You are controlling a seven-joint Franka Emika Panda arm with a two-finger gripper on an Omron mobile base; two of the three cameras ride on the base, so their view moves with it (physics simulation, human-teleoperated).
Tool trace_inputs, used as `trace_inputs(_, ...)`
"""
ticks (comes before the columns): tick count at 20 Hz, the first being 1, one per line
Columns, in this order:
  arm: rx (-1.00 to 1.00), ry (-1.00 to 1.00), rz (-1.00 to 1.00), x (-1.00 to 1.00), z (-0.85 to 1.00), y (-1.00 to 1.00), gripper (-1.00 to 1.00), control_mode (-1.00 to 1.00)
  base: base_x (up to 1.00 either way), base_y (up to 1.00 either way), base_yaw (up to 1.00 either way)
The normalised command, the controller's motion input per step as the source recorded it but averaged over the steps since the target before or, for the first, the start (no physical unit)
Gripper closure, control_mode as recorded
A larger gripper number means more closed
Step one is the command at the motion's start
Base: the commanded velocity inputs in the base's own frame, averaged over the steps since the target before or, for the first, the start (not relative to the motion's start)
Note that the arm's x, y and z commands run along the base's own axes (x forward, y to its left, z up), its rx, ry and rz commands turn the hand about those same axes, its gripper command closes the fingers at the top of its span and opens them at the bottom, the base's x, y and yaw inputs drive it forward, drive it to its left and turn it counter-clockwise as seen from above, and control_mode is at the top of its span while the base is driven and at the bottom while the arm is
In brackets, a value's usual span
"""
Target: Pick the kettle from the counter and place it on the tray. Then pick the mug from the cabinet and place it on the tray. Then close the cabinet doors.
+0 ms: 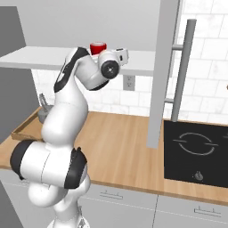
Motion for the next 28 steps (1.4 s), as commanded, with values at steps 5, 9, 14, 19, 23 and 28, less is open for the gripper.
trace_inputs(5,0.0,0.0,0.0,-0.05,0.07,0.0,-1.0,-1.0,0.0,0.0,0.0)
trace_inputs(9,0.0,0.01,0.05,0.0,0.0,0.12,-1.0,-1.0,0.0,0.0,0.0)
trace_inputs(14,0.0,0.02,0.03,0.04,0.09,0.08,-1.0,-1.0,0.0,0.0,0.0)
trace_inputs(19,0.0,0.0,0.01,0.01,0.04,0.01,-1.0,-1.0,0.0,0.0,0.0)
trace_inputs(23,0.0,0.01,0.0,0.03,0.0,0.14,-1.0,-1.0,0.0,0.0,0.0)
trace_inputs(28,0.0,0.01,0.01,0.06,0.0,0.15,-1.0,-1.0,0.0,0.0,0.0)
